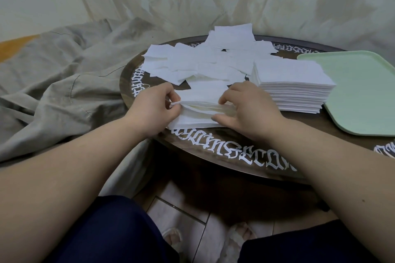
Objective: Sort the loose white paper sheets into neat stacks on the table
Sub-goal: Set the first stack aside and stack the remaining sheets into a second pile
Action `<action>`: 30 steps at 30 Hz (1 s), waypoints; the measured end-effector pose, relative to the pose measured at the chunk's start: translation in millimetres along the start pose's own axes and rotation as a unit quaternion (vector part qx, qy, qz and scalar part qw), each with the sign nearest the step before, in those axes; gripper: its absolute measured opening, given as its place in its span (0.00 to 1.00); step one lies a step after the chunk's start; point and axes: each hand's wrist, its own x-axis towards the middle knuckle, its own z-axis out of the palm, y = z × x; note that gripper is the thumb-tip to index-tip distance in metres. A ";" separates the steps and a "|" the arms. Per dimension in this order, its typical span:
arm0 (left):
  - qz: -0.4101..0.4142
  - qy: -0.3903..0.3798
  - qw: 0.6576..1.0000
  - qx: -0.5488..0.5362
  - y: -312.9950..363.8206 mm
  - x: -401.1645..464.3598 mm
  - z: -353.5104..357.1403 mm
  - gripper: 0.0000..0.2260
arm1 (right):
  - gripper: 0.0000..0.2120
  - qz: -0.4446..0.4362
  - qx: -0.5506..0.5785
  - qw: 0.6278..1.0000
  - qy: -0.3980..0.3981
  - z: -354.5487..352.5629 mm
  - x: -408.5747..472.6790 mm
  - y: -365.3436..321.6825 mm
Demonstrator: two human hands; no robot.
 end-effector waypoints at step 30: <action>0.061 -0.096 0.987 0.109 -5.7 0.4 -4.0 0.11 | 0.11 0.013 0.014 0.996 -0.091 0.0 -2.6 13.1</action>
